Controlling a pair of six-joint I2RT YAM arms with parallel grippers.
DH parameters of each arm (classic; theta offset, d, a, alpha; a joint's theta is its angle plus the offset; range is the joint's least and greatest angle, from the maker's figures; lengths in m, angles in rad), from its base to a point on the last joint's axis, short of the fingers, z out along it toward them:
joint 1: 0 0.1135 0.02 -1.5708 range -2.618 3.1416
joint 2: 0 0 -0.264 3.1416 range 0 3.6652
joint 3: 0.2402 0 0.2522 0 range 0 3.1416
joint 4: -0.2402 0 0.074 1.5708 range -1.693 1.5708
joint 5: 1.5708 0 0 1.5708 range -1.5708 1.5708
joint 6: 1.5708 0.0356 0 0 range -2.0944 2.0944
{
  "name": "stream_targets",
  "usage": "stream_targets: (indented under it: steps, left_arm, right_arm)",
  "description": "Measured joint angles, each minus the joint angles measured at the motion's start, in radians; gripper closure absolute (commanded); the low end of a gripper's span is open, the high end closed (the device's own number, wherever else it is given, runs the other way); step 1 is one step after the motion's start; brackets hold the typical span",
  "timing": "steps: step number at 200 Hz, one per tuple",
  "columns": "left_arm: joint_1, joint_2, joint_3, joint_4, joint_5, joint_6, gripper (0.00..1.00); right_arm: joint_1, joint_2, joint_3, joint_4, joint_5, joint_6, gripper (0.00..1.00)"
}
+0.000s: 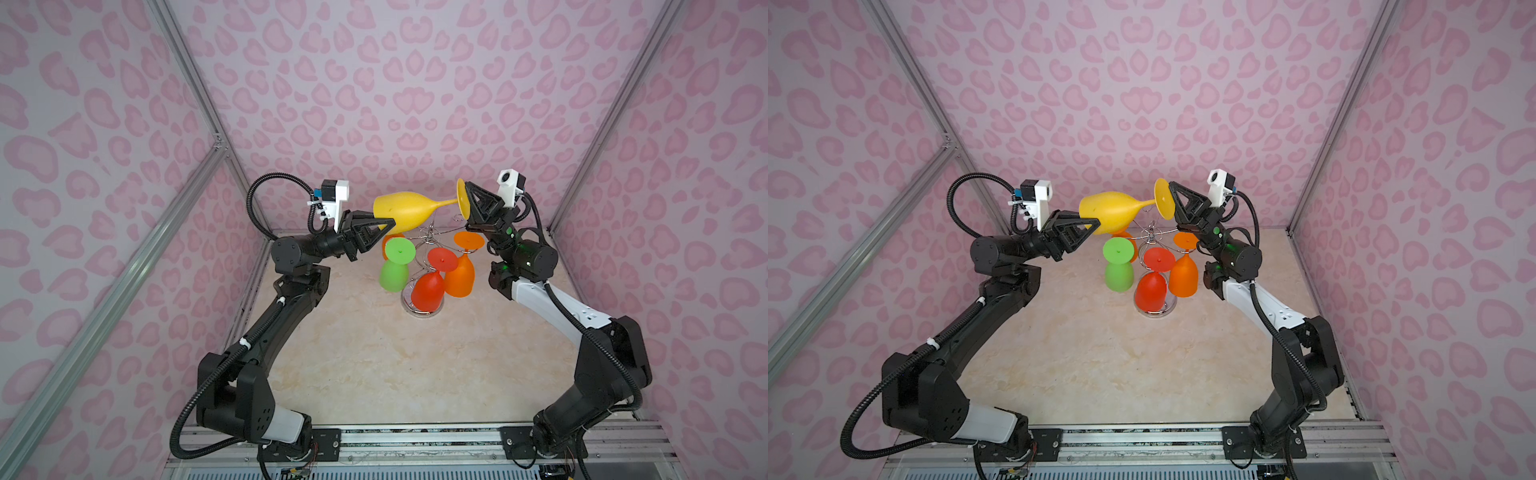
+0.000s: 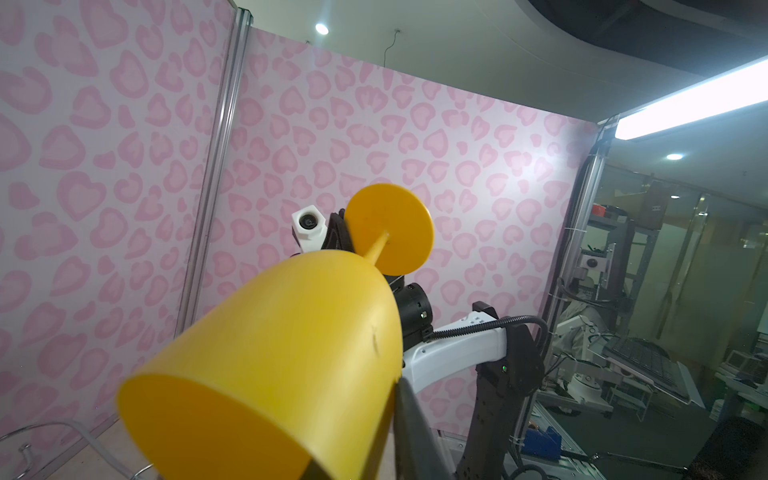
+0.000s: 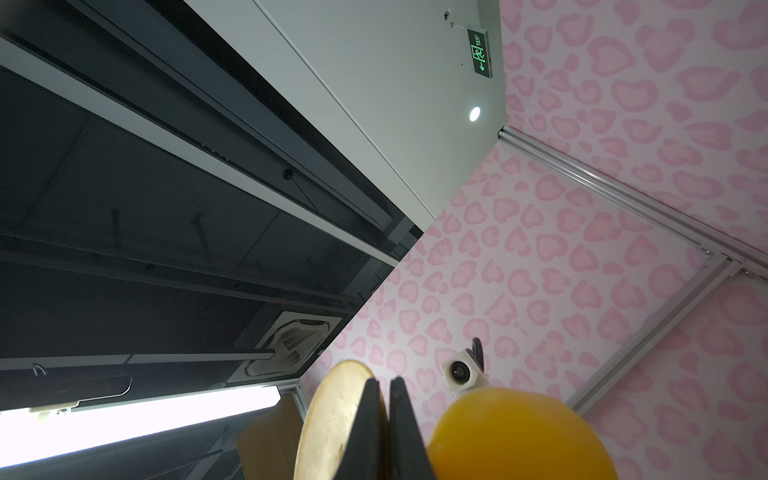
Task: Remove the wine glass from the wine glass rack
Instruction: 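Grasp the yellow glass bowl with the left gripper while the right gripper withdraws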
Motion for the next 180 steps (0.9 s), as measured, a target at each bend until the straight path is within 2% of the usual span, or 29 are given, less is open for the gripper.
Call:
stream_targets:
  steps: [20, 59, 91, 111, 125, 156, 180]
  left_arm:
    - [-0.003, -0.023, -0.005, 0.027, 0.027, 0.003, 0.98]
    - [0.006, -0.056, -0.012, -0.003, 0.017, 0.018, 0.98]
    - [0.001, -0.106, 0.011, -0.076, 0.054, 0.066, 0.98]
    - [0.0, -0.147, 0.033, -0.198, 0.079, 0.144, 0.98]
    - [-0.008, -0.185, 0.054, -0.349, 0.083, 0.248, 0.98]
    - [-0.059, -0.264, 0.151, -0.846, 0.044, 0.603, 0.98]
    - [-0.114, -0.294, 0.244, -1.23, -0.045, 0.874, 0.98]
  right_arm:
    - [-0.007, 0.008, 0.0, -0.035, -0.018, 0.001, 0.85]
    - [-0.068, -0.012, 0.002, -0.024, -0.055, -0.006, 0.65]
    - [-0.129, -0.112, -0.003, -0.174, -0.12, -0.129, 0.5]
    - [-0.163, -0.214, -0.011, -0.373, -0.149, -0.292, 0.44]
    - [-0.184, -0.295, -0.011, -0.573, -0.154, -0.449, 0.39]
    - [-0.213, -0.452, 0.043, -1.129, -0.049, -0.862, 0.33]
    - [-0.272, -0.534, 0.058, -1.449, 0.058, -1.101, 0.33]
